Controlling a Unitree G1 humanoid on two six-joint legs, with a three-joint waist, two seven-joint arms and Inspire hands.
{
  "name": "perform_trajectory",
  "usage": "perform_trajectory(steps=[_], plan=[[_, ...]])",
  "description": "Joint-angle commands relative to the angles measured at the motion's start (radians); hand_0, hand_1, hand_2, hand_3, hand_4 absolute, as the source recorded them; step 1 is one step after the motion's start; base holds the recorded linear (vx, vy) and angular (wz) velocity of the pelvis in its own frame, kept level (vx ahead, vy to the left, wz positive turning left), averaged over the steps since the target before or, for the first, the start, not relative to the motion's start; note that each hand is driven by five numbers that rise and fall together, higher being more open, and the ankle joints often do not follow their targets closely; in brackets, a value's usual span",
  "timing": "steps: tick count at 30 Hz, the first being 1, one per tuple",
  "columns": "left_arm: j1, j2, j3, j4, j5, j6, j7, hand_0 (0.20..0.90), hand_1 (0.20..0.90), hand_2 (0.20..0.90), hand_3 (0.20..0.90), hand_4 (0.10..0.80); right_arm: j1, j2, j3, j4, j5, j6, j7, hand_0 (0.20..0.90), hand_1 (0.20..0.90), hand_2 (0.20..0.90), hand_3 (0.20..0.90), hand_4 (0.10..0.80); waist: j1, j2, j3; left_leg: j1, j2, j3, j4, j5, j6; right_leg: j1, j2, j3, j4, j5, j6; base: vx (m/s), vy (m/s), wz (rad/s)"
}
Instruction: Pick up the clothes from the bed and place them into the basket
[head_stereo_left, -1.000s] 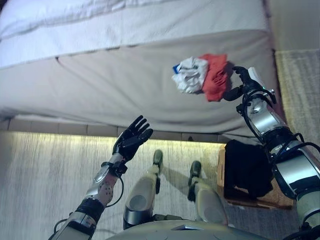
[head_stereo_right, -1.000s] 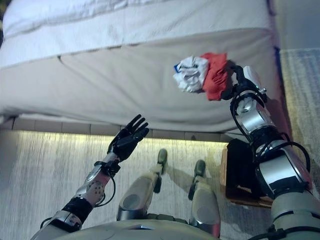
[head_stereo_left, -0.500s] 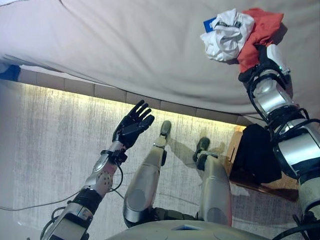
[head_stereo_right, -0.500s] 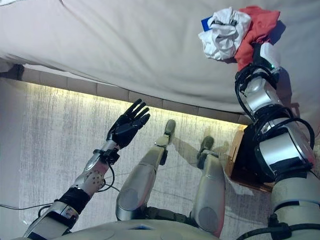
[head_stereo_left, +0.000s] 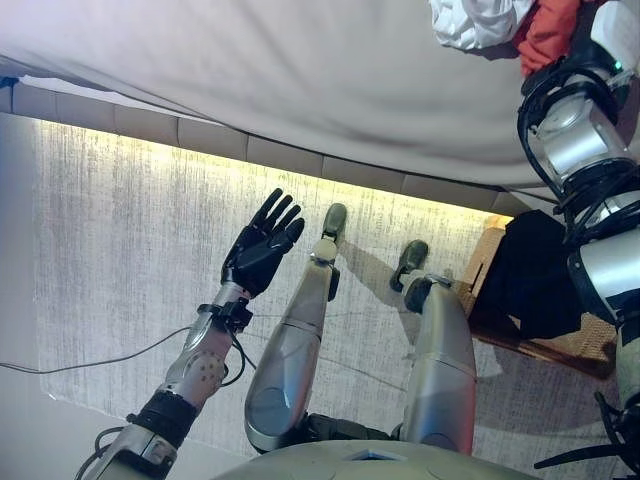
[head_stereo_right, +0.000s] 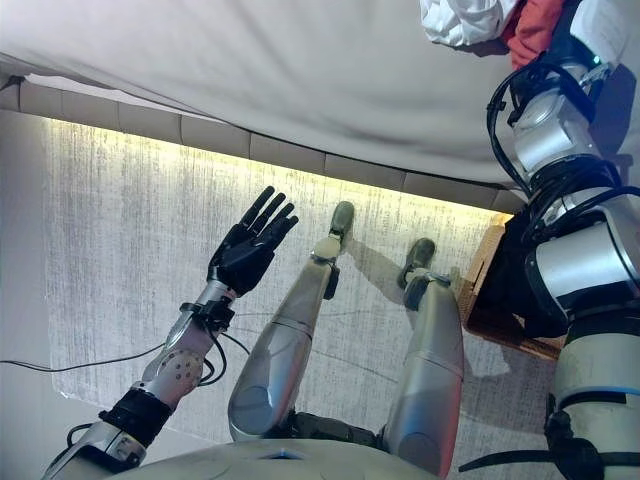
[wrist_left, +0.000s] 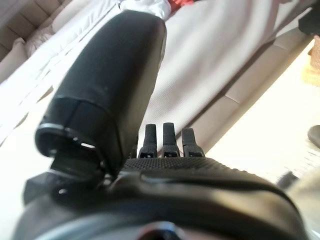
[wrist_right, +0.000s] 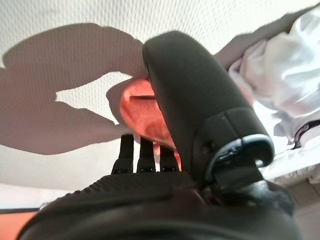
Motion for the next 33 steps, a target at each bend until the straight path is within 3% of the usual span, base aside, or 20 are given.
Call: perform_trajectory(steps=[1,9,15,16,21,26,33], plan=[[0.048,0.022,0.051,-0.114,-0.012,-0.057,-0.035,0.900,0.900,0.900,0.900,0.800,-0.099,-0.153,0.089,-0.055,-0.032,-0.028,-0.048,0.300,0.300,0.300,0.200,0.100,0.016,0.043,-0.043,-0.013,-0.021,0.040,0.257,-0.275,0.067,0.050,0.056,0.025,0.007,-0.030,-0.005,0.000,0.000,0.00],[0.057,0.033,0.056,-0.098,-0.018,-0.052,-0.051,0.900,0.900,0.900,0.900,0.800,-0.061,-0.165,0.048,-0.064,-0.012,-0.069,-0.038,0.300,0.300,0.300,0.200,0.100,0.007,0.030,-0.043,0.057,-0.016,0.050,0.254,-0.286,0.059,0.127,0.062,0.014,-0.006,-0.038,-0.012,-0.008,0.014,-0.04],[0.049,0.033,0.067,-0.077,-0.019,-0.057,-0.069,0.900,0.900,0.900,0.900,0.800,0.005,-0.180,-0.002,-0.079,0.013,-0.105,-0.023,0.300,0.300,0.300,0.200,0.100,-0.009,0.003,-0.043,0.204,-0.008,0.064,0.182,-0.276,0.050,0.275,0.057,0.007,-0.089,-0.028,-0.009,-0.015,0.048,-0.06],[0.039,0.033,0.071,-0.072,-0.016,-0.057,-0.071,0.900,0.900,0.900,0.900,0.800,0.009,-0.185,-0.015,-0.081,0.013,-0.114,-0.015,0.300,0.300,0.300,0.200,0.100,-0.015,-0.003,-0.043,0.221,-0.006,0.067,0.154,-0.245,0.050,0.293,0.053,0.000,-0.122,0.001,-0.014,-0.053,0.083,-0.11],[0.024,0.024,0.079,-0.045,-0.005,-0.050,-0.068,0.900,0.900,0.900,0.900,0.800,0.056,-0.212,-0.066,-0.107,0.020,-0.175,0.016,0.300,0.300,0.300,0.200,0.100,-0.040,-0.038,-0.053,0.407,0.014,0.084,0.048,-0.231,0.042,0.470,0.050,0.015,-0.257,0.031,0.002,0.030,0.085,-0.16],[0.027,0.012,0.091,-0.015,0.051,-0.051,-0.020,0.900,0.900,0.900,0.900,0.800,0.209,-0.259,-0.141,-0.240,0.007,-0.215,0.009,0.300,0.300,0.300,0.200,0.100,-0.092,-0.082,-0.138,0.569,0.048,0.140,-0.095,-0.223,0.032,0.624,0.062,0.035,-0.431,0.079,0.027,0.066,0.069,-0.30],[0.028,0.012,0.120,0.008,0.141,0.036,0.009,0.900,0.900,0.900,0.900,0.800,0.580,-0.282,-0.408,-0.432,-0.039,-0.276,0.017,0.300,0.300,0.300,0.200,0.100,-0.183,-0.120,-0.280,0.752,0.083,0.181,-0.262,-0.204,0.031,0.786,0.080,0.116,-0.602,0.138,0.072,0.117,0.030,-0.24]])
